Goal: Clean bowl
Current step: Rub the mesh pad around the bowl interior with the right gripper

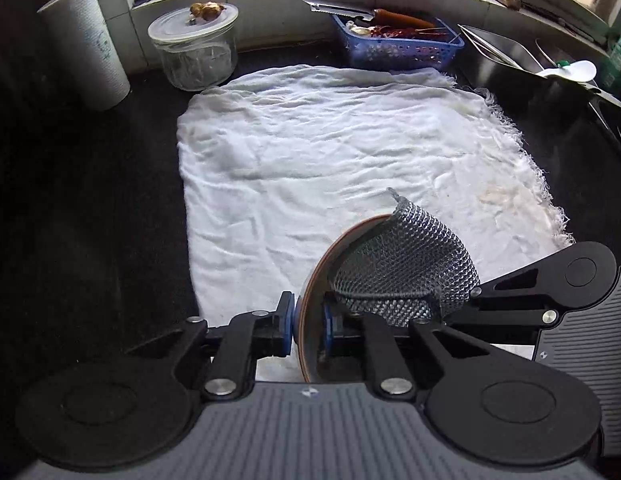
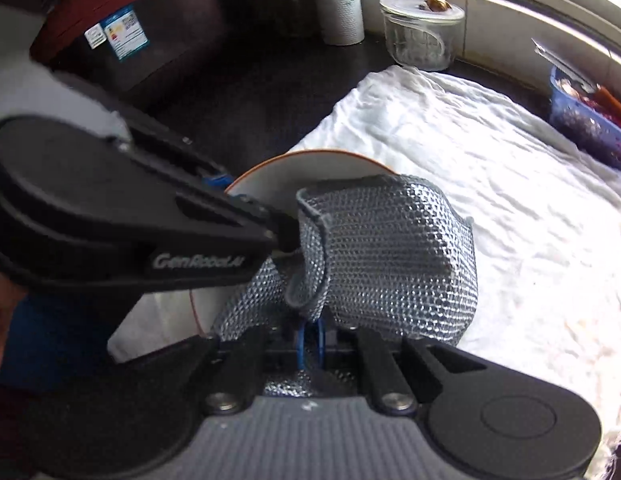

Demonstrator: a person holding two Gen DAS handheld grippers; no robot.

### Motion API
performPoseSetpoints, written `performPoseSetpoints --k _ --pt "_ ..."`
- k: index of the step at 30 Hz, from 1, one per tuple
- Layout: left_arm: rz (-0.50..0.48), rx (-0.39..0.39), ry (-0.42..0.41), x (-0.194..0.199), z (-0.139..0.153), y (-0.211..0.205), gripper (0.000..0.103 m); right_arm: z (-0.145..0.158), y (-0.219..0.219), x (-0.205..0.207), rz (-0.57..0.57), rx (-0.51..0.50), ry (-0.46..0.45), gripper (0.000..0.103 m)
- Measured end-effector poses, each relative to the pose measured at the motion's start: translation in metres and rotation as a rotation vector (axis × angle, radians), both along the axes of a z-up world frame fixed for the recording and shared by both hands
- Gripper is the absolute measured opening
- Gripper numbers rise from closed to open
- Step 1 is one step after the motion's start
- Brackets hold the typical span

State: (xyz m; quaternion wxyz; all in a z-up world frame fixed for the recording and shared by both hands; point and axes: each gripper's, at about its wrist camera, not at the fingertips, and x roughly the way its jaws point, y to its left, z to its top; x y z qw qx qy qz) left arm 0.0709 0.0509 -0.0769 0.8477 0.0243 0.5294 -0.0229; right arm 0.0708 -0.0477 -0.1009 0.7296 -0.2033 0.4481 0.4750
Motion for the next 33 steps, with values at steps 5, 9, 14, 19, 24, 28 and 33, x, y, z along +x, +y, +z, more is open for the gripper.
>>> performPoseSetpoints --k 5,9,14,19,24,28,33 --pt "-0.072 -0.032 -0.057 -0.002 0.005 -0.001 0.009 -0.002 0.001 -0.008 0.058 -0.040 -0.114 0.006" --pt "0.099 -0.093 -0.125 -0.008 0.000 0.008 0.009 0.001 -0.007 0.002 0.017 -0.059 -0.215 0.005" --pt "0.344 -0.178 -0.172 -0.024 -0.008 0.017 0.009 0.006 -0.018 0.030 -0.151 0.013 -0.104 0.004" --pt "0.361 -0.182 -0.076 -0.036 -0.011 0.017 0.009 -0.006 -0.023 0.029 -0.244 0.109 0.213 0.006" --pt "0.167 -0.064 -0.025 -0.027 -0.004 0.004 0.010 -0.007 -0.010 0.013 -0.132 0.070 0.130 0.006" --pt "0.024 0.044 -0.023 -0.009 0.003 -0.011 0.010 -0.006 -0.002 0.004 -0.054 0.036 0.049 0.006" --pt "-0.006 -0.028 -0.082 -0.005 0.005 -0.006 0.012 -0.007 -0.001 0.005 -0.031 -0.007 -0.049 0.005"
